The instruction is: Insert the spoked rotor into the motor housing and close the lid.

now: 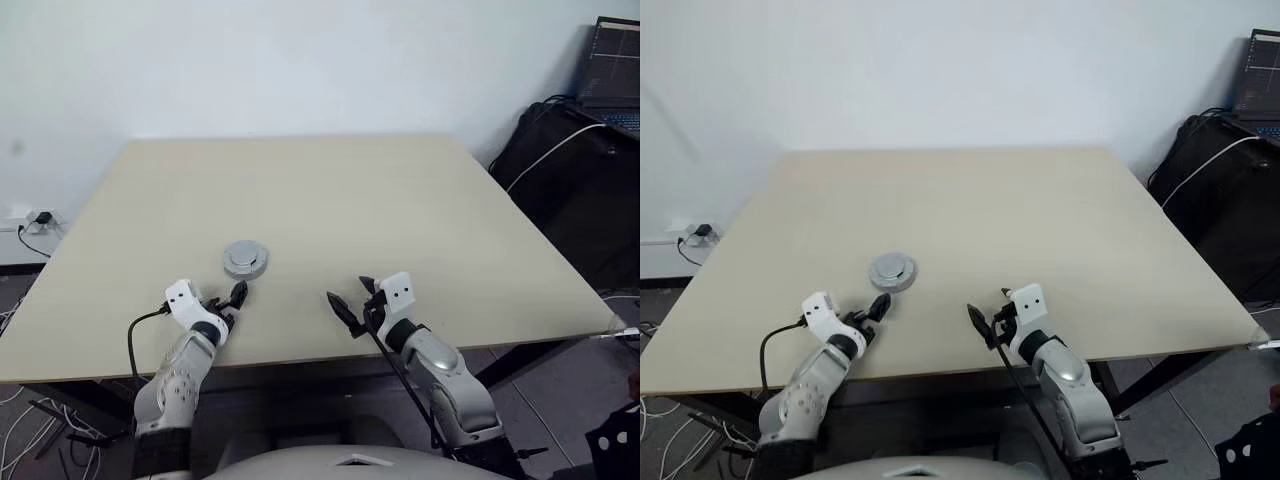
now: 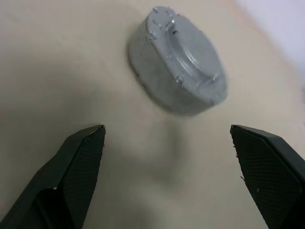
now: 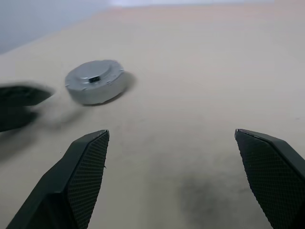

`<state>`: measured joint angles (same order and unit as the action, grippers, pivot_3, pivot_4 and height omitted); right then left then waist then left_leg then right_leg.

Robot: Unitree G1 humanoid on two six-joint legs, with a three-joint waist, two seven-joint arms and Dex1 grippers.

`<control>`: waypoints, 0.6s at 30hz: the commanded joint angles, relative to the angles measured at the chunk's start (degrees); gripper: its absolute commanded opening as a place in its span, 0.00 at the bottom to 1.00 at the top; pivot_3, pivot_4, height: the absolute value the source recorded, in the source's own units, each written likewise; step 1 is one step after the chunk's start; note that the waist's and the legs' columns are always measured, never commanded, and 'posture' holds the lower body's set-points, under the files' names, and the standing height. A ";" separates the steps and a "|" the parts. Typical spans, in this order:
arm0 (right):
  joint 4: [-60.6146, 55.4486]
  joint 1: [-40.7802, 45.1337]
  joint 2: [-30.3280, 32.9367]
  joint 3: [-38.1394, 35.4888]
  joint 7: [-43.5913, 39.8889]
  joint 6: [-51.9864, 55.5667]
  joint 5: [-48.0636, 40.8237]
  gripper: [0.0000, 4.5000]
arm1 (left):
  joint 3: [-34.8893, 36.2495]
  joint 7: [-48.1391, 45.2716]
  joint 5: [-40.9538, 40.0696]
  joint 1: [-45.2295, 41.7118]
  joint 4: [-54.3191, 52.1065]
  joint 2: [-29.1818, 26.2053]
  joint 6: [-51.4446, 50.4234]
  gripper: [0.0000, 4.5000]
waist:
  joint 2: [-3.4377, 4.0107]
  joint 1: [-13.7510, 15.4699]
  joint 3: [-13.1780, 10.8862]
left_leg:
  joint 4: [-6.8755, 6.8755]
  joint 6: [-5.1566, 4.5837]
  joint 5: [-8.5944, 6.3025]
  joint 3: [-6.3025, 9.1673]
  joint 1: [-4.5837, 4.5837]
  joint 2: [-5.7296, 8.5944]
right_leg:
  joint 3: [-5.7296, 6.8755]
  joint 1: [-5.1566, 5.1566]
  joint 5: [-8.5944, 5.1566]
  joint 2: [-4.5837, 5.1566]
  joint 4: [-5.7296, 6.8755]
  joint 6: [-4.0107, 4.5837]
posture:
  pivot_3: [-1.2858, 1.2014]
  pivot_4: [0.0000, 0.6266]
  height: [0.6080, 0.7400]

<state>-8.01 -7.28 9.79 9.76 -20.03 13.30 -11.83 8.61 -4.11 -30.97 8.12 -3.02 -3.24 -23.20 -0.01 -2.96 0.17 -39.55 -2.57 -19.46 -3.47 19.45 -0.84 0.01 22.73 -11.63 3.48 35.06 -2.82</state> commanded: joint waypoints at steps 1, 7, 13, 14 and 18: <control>0.69 -0.77 -1.87 -2.65 4.18 -7.09 2.65 1.00 | -6.48 0.07 13.34 3.07 -4.39 -1.85 11.50 0.99 | 0.06 0.64 -0.05 | 0.00 0.00 0.00 0.00 0.06 0.00 | 0.00 0.04 0.00 0.00 0.00 0.00 | 0.52 0.00 1.00; 2.90 -2.97 -6.81 -6.69 10.41 -16.07 4.09 1.00 | -12.01 4.18 26.87 6.44 -2.49 -0.09 26.36 0.99 | 0.29 1.90 -0.24 | 0.00 -0.27 -0.15 -0.02 0.28 -0.29 | 0.01 0.26 0.00 0.06 0.01 0.01 | 0.52 0.00 1.00; 5.57 -5.20 -8.39 -9.21 15.91 -24.59 8.67 1.00 | -13.31 8.84 33.99 6.70 1.82 3.17 38.79 0.99 | 0.37 2.16 -0.27 | 0.00 -0.37 -0.21 -0.08 0.31 -0.32 | 0.01 0.29 0.00 0.07 -0.04 0.00 | 0.52 0.00 1.00; 6.07 -5.60 -8.40 -9.32 16.46 -25.85 9.37 1.00 | -13.38 9.52 35.11 6.60 2.65 3.34 39.71 0.99 | 0.42 2.17 -0.31 | 0.00 -0.38 -0.21 -0.10 0.33 -0.32 | 0.01 0.32 -0.01 0.06 -0.04 0.00 | 0.52 0.00 1.00; 9.41 -7.85 -8.81 -10.04 20.69 -33.55 13.75 1.00 | -12.48 11.92 36.78 6.04 5.68 4.39 44.40 0.99 | 0.46 2.11 -0.34 | 0.00 -0.39 -0.21 -0.14 0.36 -0.33 | 0.00 0.38 -0.01 0.04 -0.03 0.00 | 0.52 0.00 1.00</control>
<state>1.65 -15.39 1.45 0.11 -0.79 -16.89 0.51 -4.22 6.63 4.74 15.09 2.74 0.82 18.28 0.45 -0.85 -0.16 -39.55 -2.97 -19.67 -3.62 19.81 -1.17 0.01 23.11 -11.65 3.52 35.04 -2.82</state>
